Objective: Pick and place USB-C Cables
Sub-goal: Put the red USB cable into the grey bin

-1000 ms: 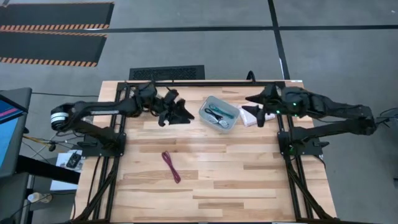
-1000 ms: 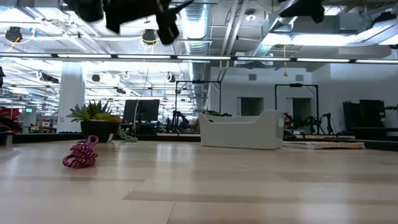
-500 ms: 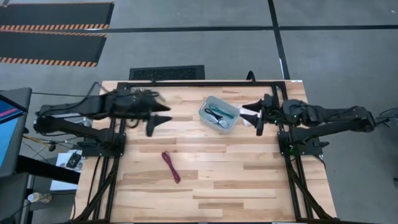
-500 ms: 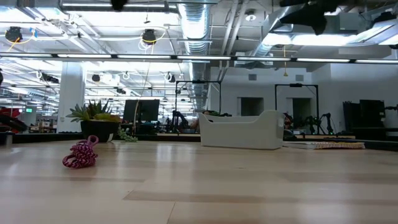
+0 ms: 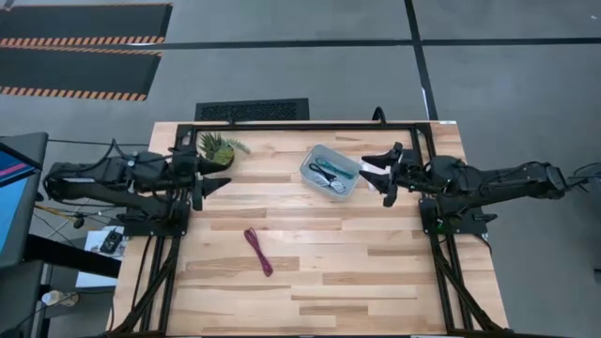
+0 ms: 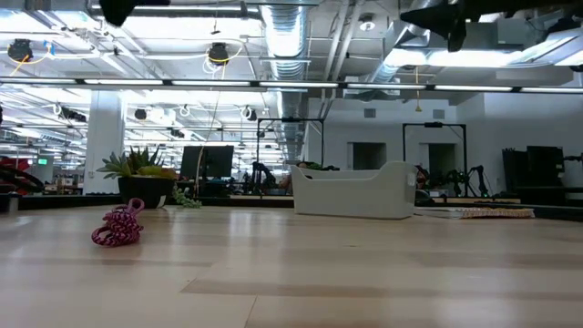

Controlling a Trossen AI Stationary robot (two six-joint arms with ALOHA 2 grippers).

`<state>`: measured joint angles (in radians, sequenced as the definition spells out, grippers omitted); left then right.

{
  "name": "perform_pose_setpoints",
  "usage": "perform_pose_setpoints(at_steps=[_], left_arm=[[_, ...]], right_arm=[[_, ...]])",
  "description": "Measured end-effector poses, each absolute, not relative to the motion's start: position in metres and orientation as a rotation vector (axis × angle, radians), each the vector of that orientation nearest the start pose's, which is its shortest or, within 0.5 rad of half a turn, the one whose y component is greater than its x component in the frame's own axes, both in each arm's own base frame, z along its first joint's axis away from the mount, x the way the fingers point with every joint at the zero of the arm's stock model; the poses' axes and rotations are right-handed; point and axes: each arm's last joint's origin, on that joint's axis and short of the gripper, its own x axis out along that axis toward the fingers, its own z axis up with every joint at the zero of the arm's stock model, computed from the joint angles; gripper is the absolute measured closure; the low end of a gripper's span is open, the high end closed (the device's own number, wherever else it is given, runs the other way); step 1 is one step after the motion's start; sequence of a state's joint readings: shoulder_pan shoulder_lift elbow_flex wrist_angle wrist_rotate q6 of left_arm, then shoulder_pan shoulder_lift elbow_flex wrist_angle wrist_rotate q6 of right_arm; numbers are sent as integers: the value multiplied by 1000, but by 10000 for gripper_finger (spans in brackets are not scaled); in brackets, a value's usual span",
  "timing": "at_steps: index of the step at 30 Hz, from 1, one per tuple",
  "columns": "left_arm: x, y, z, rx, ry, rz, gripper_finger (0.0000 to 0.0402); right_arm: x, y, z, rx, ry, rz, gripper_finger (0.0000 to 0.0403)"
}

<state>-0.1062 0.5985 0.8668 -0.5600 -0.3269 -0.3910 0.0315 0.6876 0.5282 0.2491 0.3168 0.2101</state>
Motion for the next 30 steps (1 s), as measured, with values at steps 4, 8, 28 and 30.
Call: perform_pose_setpoints(at_steps=[4,8,28,30], left_arm=[[109,-3,326,-360,176,255,203],[110,-3,304,-395,186,264,203],[131,-1,260,-415,155,263,203],[131,0,261,-419,150,259,203]], right_arm=[[162,-4,304,199,-153,-270,154],[162,-4,305,186,-161,-269,154],[172,-3,297,157,-109,-273,154],[169,-3,300,148,-123,-273,154]])
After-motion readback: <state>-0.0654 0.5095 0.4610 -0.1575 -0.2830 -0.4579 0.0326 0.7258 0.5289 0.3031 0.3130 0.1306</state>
